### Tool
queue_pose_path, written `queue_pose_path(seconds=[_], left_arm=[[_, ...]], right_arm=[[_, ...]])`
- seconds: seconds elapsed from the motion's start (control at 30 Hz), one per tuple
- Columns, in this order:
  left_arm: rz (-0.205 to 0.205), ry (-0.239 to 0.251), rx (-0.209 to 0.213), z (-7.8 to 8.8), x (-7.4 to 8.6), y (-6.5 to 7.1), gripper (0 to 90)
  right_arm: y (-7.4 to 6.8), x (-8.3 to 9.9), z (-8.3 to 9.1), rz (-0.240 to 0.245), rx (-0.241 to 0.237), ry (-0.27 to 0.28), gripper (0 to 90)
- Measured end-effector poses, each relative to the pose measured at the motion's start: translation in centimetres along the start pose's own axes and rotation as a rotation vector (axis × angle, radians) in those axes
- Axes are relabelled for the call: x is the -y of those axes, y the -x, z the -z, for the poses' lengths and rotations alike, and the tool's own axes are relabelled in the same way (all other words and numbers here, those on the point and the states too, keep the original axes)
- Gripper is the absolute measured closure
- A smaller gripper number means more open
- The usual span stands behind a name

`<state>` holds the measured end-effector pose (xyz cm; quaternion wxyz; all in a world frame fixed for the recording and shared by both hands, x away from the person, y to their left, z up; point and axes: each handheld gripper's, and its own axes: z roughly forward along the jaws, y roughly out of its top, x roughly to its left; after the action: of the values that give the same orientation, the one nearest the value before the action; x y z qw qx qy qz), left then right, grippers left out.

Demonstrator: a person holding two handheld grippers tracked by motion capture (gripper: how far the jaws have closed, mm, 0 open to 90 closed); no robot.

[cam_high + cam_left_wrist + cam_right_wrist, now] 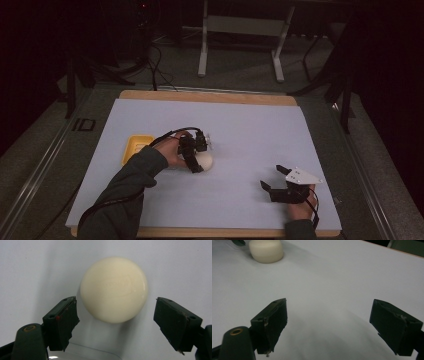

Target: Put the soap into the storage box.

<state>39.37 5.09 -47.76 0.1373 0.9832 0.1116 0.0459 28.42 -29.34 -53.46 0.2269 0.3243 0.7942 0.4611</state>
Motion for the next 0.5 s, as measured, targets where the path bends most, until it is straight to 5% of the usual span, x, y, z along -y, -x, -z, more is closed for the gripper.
queue_pose_path(seconds=[0.5], left_arm=[[-0.005,-0.028,0.008,-1.0,-1.2,-0.2,18.7]], right_arm=[[0.0,0.0,0.0,0.0,-0.001,0.001,14.5]])
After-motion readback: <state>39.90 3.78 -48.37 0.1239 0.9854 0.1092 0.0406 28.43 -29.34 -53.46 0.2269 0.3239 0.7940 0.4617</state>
